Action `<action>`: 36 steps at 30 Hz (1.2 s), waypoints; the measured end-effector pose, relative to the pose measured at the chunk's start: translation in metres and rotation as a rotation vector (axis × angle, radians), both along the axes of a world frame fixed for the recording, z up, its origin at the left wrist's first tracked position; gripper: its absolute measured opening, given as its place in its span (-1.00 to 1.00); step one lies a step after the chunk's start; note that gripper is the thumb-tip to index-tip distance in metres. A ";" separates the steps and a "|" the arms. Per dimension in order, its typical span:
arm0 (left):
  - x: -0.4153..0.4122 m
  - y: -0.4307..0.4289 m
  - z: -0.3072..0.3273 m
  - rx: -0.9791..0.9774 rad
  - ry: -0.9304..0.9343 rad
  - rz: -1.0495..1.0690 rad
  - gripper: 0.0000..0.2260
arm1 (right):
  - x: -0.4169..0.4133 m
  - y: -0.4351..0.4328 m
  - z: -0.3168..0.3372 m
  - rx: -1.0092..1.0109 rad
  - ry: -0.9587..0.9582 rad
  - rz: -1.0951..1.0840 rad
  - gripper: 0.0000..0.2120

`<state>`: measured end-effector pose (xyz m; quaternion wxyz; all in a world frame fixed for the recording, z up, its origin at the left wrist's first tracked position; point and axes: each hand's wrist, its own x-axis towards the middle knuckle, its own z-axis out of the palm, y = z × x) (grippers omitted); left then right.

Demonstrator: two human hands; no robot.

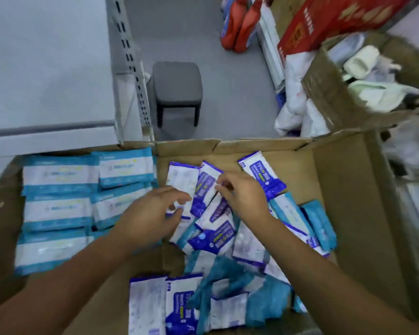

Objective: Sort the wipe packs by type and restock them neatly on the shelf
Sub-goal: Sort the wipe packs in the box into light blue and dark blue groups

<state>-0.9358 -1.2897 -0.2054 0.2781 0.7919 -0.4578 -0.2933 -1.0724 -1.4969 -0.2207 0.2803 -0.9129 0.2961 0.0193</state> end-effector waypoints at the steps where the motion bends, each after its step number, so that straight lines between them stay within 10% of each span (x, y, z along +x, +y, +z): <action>1: -0.013 -0.015 -0.005 0.003 0.027 -0.034 -0.74 | -0.027 -0.016 0.001 0.001 0.030 -0.074 -0.87; 7: -0.068 -0.108 -0.023 -0.013 0.024 -0.181 -0.64 | -0.145 -0.093 0.008 0.086 0.191 -0.378 -0.83; 14: -0.087 -0.178 -0.027 0.280 -0.489 -0.705 -0.34 | -0.164 -0.125 -0.009 0.236 0.427 -0.345 -0.79; 20: -0.058 -0.200 -0.018 0.418 -0.627 -0.755 -0.48 | -0.173 -0.150 -0.003 0.561 0.366 -0.409 -0.78; 27: 0.012 -0.189 0.023 0.442 -0.068 -0.421 -0.72 | -0.142 -0.171 0.043 0.891 0.109 -0.495 -0.76; 36: 0.061 -0.104 0.040 0.306 0.373 -0.058 -0.75 | -0.045 -0.140 0.058 0.832 0.150 -0.128 -0.64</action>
